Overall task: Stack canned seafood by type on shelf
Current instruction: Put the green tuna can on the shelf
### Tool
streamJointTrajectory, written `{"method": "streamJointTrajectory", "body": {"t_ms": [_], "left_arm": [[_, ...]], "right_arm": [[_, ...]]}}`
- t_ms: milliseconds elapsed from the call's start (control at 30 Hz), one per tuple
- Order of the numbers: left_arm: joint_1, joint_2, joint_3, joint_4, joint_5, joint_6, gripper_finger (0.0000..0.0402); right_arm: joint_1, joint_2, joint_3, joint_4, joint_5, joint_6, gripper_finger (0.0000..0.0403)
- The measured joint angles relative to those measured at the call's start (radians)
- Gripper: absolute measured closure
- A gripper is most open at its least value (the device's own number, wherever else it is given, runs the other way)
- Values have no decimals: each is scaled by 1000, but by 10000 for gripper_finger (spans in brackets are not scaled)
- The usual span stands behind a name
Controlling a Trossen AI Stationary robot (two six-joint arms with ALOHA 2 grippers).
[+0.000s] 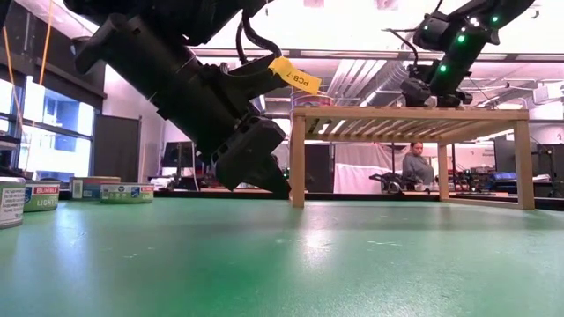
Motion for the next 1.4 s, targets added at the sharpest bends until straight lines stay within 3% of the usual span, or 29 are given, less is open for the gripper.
{"method": "streamJointTrajectory", "body": {"t_ms": [200, 467, 867, 1100, 1400], "left_arm": [[0, 0, 0, 1, 1, 0, 401], [0, 0, 0, 2, 3, 0, 402], [0, 0, 0, 3, 3, 0, 402], [0, 0, 0, 3, 3, 0, 402], [0, 0, 0, 3, 3, -1, 402]], "right_arm": [[-6, 2, 25, -24, -8, -20, 2], [-21, 8, 132, -182, -14, 1, 3], [-56, 66, 140, -256, -77, 15, 3], [-56, 67, 150, -292, -77, 15, 3], [-56, 69, 277, -403, -38, 39, 3]]}}
